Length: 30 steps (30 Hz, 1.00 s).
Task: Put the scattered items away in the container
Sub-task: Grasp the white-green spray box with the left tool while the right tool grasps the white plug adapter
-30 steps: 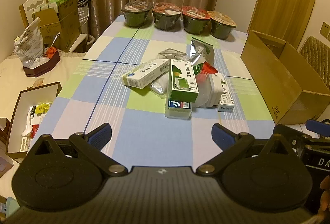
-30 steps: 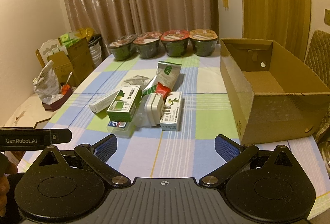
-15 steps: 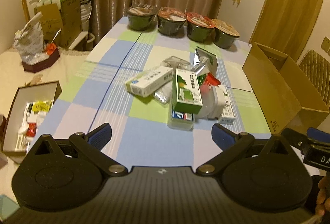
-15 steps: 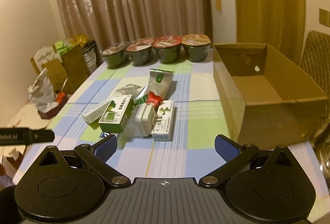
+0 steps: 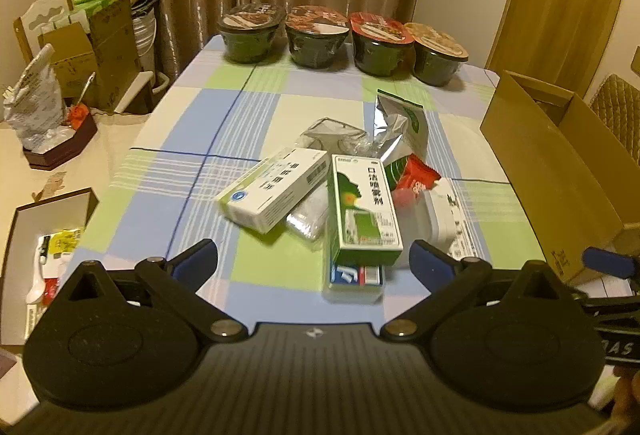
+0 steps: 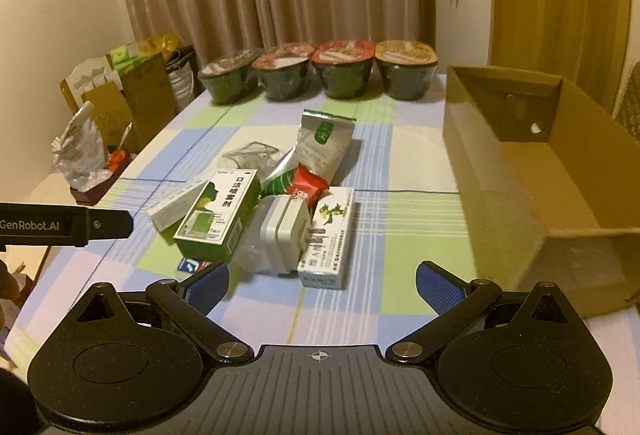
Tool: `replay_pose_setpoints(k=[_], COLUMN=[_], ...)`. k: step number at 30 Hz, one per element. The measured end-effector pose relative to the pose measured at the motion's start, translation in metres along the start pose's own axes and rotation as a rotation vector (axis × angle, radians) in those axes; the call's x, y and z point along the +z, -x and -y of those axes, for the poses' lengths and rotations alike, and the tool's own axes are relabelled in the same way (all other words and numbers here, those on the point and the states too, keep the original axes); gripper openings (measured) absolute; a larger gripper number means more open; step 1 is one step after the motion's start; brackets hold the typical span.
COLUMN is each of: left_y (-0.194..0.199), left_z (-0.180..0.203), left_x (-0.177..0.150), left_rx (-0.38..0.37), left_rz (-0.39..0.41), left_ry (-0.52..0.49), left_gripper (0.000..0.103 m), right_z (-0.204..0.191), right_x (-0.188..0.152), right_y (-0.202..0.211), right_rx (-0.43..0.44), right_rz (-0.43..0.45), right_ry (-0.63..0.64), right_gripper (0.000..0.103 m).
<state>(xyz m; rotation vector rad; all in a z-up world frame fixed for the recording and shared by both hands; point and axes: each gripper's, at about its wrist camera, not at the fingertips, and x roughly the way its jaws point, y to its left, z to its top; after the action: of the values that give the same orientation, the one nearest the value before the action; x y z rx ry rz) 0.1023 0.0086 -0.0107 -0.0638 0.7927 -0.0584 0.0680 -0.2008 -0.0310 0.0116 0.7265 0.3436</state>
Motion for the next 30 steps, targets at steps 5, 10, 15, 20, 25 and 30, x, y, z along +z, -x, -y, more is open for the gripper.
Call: replay_pose_setpoints(k=[5,10,15,20,25,30], left_y=[-0.03,-0.056,-0.078,-0.091,-0.1,-0.108], left_z=[0.006,0.009,0.014,0.019,0.028,0.023], left_x=[0.009,0.019,0.019,0.019,0.023,0.023], left_rx=[-0.012,-0.032,-0.079,-0.102,-0.106,-0.111], left_rz=[-0.016,-0.028,-0.032,-0.051,-0.049,-0.087], left_ry=[-0.019,-0.028,-0.043,-0.063,-0.125,-0.131], left_gripper=[0.094,0.091,0.09,0.081,0.08,0.069], right_z=[0.002,-0.001,0.001,0.0,-0.006,-0.011], right_x=[0.009,0.014,0.009,0.007,0.007,0.008], right_y=[-0.03,-0.051,-0.069,-0.084,-0.092,-0.098], right_rx=[0.001,-0.003,0.009,0.022,0.047,0.054], right_rz=[-0.016,-0.019,-0.048,-0.083,-0.097,-0.097], right_ry=[0.027,0.053,0.077,0.079,0.074,0.082], right_gripper=[0.103,0.103,0.078,0.075,0.075,0.075])
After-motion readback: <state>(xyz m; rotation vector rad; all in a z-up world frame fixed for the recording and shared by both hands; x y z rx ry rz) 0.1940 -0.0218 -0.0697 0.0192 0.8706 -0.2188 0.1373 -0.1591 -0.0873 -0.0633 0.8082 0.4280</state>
